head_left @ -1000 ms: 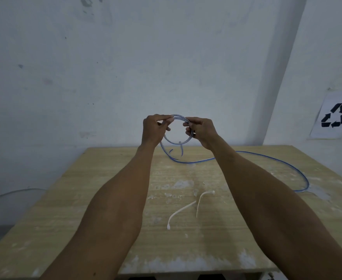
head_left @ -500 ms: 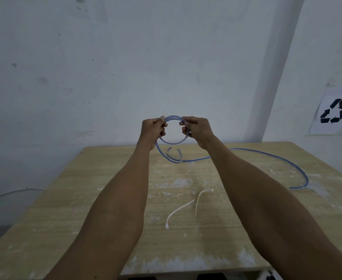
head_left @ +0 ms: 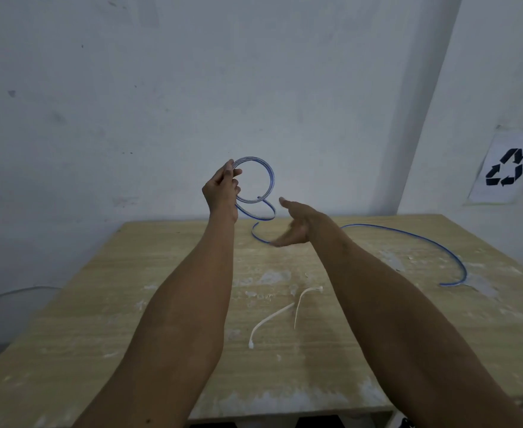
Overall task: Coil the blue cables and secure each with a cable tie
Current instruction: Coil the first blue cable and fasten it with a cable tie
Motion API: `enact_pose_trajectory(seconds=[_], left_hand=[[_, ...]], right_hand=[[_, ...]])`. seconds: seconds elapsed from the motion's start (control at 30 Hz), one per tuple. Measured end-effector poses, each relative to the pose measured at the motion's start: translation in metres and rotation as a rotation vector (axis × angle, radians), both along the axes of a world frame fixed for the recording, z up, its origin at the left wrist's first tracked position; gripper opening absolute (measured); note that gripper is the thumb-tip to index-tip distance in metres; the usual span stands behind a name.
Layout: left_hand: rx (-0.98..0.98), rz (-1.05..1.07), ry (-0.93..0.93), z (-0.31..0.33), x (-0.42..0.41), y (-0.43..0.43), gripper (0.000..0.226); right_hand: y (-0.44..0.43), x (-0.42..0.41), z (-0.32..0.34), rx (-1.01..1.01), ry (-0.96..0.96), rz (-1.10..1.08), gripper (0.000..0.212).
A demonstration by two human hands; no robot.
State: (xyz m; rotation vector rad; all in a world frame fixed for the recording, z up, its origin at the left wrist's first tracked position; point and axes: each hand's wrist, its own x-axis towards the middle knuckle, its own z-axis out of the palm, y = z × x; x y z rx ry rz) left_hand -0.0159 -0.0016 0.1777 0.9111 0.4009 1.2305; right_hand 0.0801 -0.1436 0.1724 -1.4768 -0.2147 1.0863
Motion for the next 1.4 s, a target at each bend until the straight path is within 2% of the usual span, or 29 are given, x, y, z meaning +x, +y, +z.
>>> enact_pose_trajectory(seconds=[0.03,0.07,0.17,0.3,0.4,0.5,0.63,0.77,1.23,1.4], left_hand=[[0.001,0.002,-0.002,-0.001,0.002,-0.001,0.017],[0.004,0.003,0.0,-0.002,0.002,-0.002,0.018],[0.017,-0.003,0.034,-0.005,0.002,-0.003,0.021],[0.113,-0.043,0.168,-0.011,-0.001,-0.001,0.022],[0.184,-0.079,0.225,-0.011,-0.002,-0.004,0.017],[0.232,-0.13,0.252,-0.005,-0.003,-0.008,0.022],[0.243,-0.18,0.261,0.001,-0.006,-0.009,0.022],[0.261,-0.173,0.292,0.0,-0.009,-0.007,0.021],[0.224,-0.189,0.345,0.005,-0.011,-0.009,0.013],[0.181,-0.233,0.359,0.008,-0.01,-0.014,0.026]], right_hand=[[-0.002,-0.004,0.001,0.091,0.167,0.064,0.072],[-0.001,-0.006,0.001,0.156,0.239,0.083,0.064],[0.006,-0.004,0.003,0.179,0.099,-0.029,0.024],[0.006,-0.001,0.009,0.186,-0.152,-0.196,0.006],[0.007,0.001,0.008,0.296,-0.23,-0.282,0.018],[0.01,0.003,0.0,0.338,-0.353,-0.266,0.031],[0.007,-0.001,0.002,0.427,-0.391,-0.24,0.024],[0.003,-0.004,0.01,0.471,-0.419,-0.214,0.025],[-0.006,0.008,0.013,0.494,-0.636,-0.125,0.02],[-0.007,0.009,0.012,0.506,-0.596,-0.11,0.017]])
